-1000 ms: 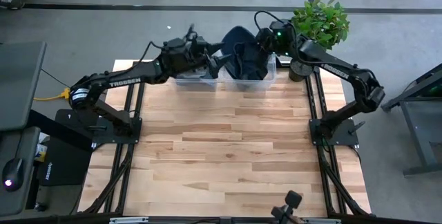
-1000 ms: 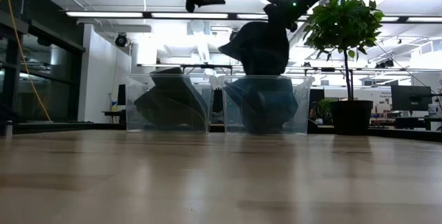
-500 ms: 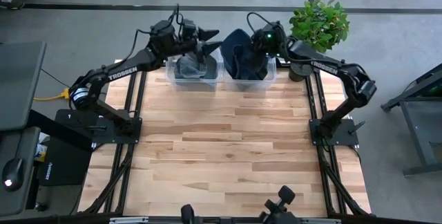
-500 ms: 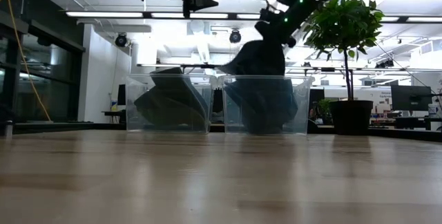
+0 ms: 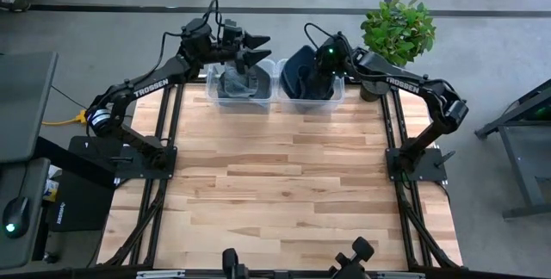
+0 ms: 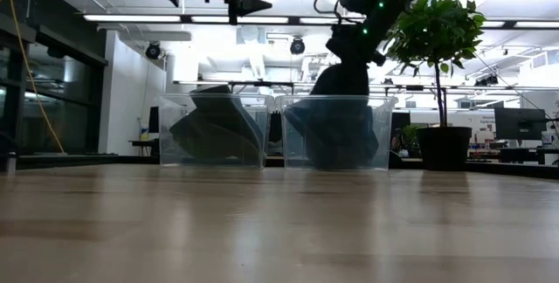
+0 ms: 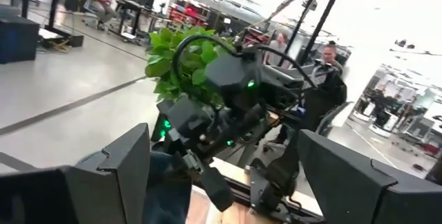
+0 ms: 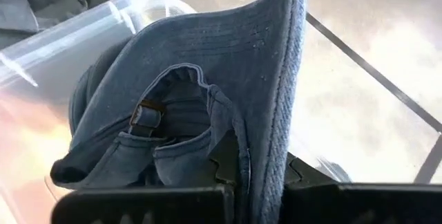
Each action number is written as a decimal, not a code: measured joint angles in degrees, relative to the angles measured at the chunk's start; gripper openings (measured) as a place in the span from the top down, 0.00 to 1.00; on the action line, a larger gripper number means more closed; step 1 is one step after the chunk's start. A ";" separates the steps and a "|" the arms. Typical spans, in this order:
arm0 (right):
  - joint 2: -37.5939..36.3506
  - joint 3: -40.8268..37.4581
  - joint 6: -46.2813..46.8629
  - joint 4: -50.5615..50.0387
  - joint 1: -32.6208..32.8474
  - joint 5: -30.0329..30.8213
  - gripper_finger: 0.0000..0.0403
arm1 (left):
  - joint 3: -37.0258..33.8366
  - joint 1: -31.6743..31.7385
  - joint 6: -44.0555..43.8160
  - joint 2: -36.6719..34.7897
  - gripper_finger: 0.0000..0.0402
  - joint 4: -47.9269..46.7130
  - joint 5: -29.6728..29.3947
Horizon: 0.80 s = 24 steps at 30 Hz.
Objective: Pick and place caps into container
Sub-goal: Put the blue cap into the right transparent container
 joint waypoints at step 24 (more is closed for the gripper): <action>0.28 -14.41 4.00 15.42 -3.30 -3.48 0.96 | -0.04 -0.05 -1.05 0.00 0.26 2.08 2.45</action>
